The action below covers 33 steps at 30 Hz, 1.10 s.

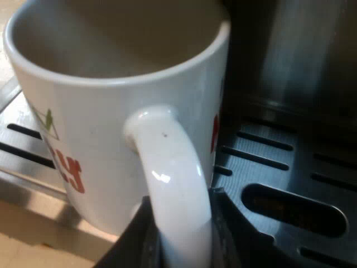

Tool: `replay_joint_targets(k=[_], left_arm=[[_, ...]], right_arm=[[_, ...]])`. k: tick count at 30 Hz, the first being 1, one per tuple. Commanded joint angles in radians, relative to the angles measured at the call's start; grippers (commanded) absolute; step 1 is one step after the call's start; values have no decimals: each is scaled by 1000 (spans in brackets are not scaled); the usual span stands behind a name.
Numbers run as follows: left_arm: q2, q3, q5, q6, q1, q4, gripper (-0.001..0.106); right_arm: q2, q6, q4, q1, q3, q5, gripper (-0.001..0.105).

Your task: Place mug into machine

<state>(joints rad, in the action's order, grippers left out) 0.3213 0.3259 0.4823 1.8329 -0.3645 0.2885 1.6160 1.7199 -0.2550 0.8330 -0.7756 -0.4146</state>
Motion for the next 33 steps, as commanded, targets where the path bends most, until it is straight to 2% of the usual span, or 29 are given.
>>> replay_joint_targets(k=[1,6,12,15,21,33], left_arm=[[-5,2,9,2,-1,-10,86],[-5,2,50,2,-1,-10,86],[-5,2,77,2,-1,-10,86],[-5,2,83,2,-1,-10,86],[-5,2,154,2,-1,-10,86],[-5,2,159,2,-1,-10,86]], right_arm=[[-1,4,-62,-1,-38,-4,0],[44,4,-64,-1,-80,-20,0],[106,-53,-89,-2,-120,-57,0],[129,-60,-89,-2,-140,-60,0],[154,-64,-86,-2,-178,-92,0],[154,-64,-69,-2,-178,-98,0]])
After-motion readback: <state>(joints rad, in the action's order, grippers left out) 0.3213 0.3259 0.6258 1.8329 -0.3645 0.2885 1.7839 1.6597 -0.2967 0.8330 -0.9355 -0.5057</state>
